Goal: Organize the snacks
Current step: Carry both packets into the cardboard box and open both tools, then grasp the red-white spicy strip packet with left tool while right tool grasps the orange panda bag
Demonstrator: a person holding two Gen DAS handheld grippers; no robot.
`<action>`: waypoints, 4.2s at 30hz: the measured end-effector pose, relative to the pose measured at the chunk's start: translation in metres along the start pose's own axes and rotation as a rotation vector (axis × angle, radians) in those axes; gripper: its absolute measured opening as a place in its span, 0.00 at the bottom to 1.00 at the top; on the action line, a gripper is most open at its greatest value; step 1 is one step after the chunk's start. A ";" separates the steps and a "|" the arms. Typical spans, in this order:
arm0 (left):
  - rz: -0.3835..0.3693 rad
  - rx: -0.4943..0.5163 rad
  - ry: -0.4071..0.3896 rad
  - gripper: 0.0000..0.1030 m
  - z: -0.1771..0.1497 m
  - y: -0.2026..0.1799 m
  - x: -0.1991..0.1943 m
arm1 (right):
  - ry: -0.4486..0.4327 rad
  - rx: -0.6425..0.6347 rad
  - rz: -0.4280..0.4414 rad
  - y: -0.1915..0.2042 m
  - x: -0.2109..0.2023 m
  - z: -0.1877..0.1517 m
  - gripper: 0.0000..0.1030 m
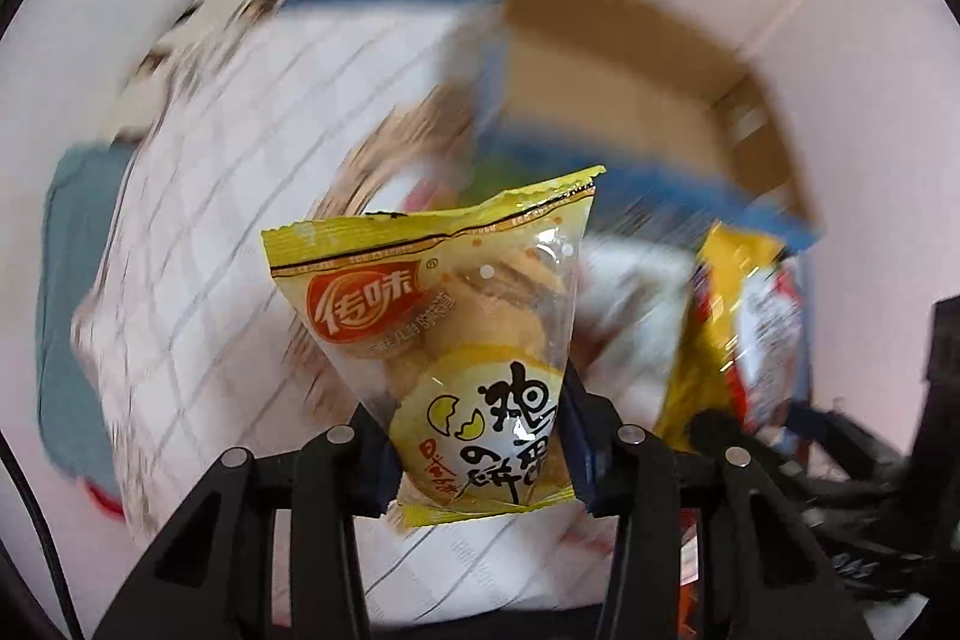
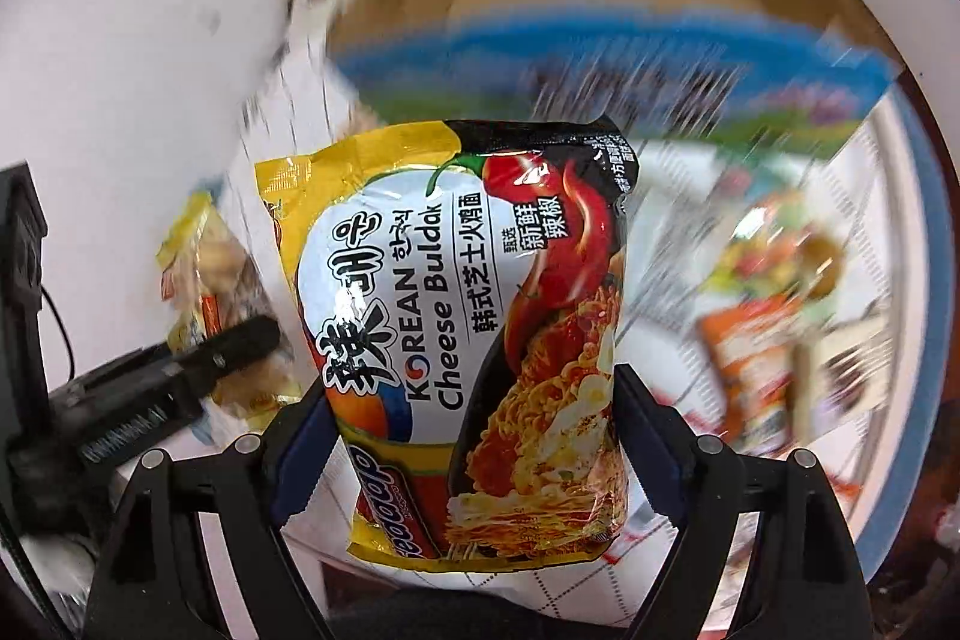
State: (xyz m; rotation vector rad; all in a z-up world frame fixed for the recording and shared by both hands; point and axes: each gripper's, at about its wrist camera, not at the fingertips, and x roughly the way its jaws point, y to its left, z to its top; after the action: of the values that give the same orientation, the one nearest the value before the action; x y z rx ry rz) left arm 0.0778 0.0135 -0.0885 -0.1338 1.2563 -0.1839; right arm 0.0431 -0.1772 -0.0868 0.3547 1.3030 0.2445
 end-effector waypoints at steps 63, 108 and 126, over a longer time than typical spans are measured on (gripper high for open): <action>0.170 0.143 -0.097 0.87 0.178 -0.117 0.085 | -0.118 -0.005 -0.345 -0.087 -0.011 0.179 0.97; 0.139 0.134 0.384 0.49 -0.109 -0.120 0.211 | 0.163 0.432 -0.162 -0.234 0.027 -0.146 0.65; 0.092 0.095 0.445 0.49 -0.149 -0.108 0.222 | 0.192 0.239 -0.215 -0.201 0.049 -0.141 0.55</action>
State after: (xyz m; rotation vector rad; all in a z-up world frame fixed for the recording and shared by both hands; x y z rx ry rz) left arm -0.0050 -0.1388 -0.3191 0.0509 1.6903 -0.1998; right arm -0.0857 -0.3272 -0.2401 0.3962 1.5530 -0.0613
